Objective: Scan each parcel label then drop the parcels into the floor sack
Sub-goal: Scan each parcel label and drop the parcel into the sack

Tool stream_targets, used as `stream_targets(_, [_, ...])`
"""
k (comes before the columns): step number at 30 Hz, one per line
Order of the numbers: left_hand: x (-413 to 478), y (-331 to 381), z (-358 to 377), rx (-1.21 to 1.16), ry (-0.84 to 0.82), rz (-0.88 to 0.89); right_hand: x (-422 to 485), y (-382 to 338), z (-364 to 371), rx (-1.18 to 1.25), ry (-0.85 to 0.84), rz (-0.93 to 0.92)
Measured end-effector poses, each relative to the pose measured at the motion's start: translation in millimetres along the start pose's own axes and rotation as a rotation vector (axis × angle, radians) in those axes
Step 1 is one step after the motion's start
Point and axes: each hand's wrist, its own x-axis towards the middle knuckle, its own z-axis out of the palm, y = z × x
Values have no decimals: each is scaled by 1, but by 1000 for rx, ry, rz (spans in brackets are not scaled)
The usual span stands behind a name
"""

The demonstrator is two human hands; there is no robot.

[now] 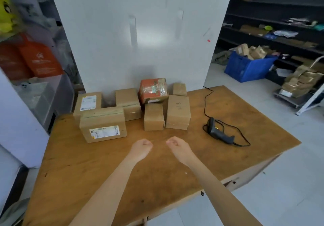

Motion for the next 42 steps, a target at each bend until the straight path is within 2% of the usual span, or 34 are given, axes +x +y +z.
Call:
stream_targets(8, [70, 58, 56, 139, 47, 19, 65, 47, -87, -52, -19, 28])
stream_targets(11, [103, 72, 56, 298, 118, 75, 97, 52, -104, -112, -26, 30])
stream_targets(14, [129, 86, 55, 540, 251, 199, 123, 53, -117, -250, -10, -13])
stream_targets(18, [163, 98, 62, 752, 275, 289, 155, 59, -129, -613, 42, -68])
stream_targets(20, [178, 102, 66, 779, 279, 285, 168, 59, -132, -725, 63, -105])
stream_targets(25, [191, 102, 81, 750, 245, 185, 188, 69, -133, -771, 12, -161])
stream_targets(29, [196, 103, 94, 629, 238, 93, 205, 84, -138, -726, -62, -212])
stream_targets(34, [190, 125, 127, 322, 345, -147, 212, 105, -147, -450, -163, -195])
stream_targets(36, [185, 134, 140, 88, 418, -242, 212, 114, -154, -362, -134, -152])
stream_targets(38, [178, 143, 150, -230, 497, -264, 212, 122, -162, -262, -148, -105])
stream_targets(40, [172, 150, 159, -505, 572, -302, 214, 129, -170, -162, -215, -54])
stream_targets(42, [166, 155, 167, -678, 646, -341, 214, 133, -177, -10, -291, 27])
